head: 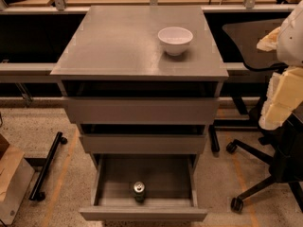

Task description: Pick green can from bottom drawer and place on counter

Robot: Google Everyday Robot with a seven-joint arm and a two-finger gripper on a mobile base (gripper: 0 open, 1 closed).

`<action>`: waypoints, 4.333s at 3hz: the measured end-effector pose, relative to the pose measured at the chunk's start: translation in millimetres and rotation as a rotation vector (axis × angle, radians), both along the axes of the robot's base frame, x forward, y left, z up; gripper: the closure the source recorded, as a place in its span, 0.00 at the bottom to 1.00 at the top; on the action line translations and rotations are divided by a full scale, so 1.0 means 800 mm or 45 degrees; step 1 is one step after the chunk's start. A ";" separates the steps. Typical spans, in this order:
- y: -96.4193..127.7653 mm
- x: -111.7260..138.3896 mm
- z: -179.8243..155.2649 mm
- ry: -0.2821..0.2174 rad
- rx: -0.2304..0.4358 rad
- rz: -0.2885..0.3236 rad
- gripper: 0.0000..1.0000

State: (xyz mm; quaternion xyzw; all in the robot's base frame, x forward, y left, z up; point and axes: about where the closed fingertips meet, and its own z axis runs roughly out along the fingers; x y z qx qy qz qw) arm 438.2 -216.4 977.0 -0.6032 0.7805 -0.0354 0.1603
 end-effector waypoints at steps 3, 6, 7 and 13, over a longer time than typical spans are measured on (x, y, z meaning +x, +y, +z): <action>0.009 0.007 -0.048 -0.042 0.099 0.013 0.00; 0.017 0.024 -0.105 -0.075 0.249 -0.044 0.00; 0.049 0.034 -0.137 -0.054 0.343 -0.024 0.00; 0.149 0.067 -0.405 0.068 0.491 0.032 0.00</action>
Offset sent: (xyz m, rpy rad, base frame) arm 0.0048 0.0099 -0.0379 0.0684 -0.0475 0.0215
